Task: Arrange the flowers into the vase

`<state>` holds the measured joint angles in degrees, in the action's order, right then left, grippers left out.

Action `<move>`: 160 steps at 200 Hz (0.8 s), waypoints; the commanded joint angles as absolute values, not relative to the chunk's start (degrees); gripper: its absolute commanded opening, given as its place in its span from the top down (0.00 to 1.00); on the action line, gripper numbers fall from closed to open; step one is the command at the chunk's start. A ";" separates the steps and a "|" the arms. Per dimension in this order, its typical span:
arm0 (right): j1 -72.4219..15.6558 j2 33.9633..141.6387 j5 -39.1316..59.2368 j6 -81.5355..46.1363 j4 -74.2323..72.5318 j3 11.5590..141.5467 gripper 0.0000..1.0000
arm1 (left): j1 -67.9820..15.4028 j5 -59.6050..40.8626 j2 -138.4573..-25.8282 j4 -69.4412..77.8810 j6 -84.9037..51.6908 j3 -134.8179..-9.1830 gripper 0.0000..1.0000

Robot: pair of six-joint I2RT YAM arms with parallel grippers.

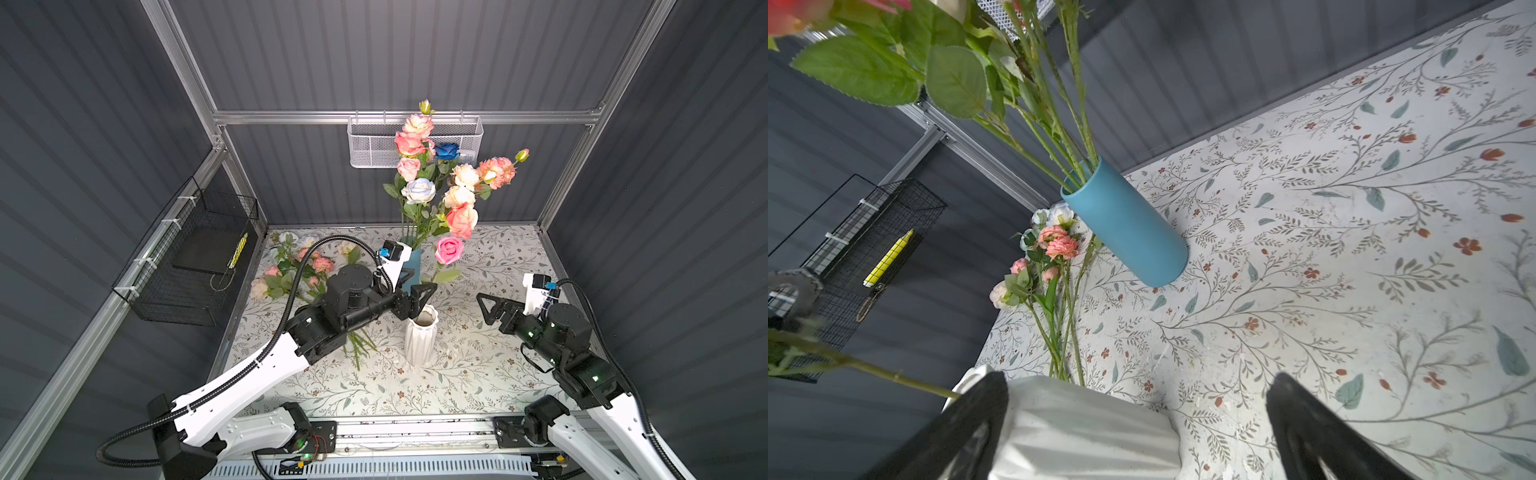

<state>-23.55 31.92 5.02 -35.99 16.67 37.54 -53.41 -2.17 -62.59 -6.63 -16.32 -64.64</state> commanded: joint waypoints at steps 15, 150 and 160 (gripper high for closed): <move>-23.29 30.68 5.88 -36.02 14.35 37.80 0.01 | -53.73 7.31 -54.94 -7.14 -18.05 -61.78 0.23; -23.29 27.45 3.07 -36.78 16.65 35.36 0.01 | -25.49 4.93 -69.60 -13.26 -33.02 -48.51 0.30; -23.29 27.17 2.83 -36.85 16.93 35.36 0.01 | -24.67 6.26 -74.06 -11.22 -33.02 -49.32 0.35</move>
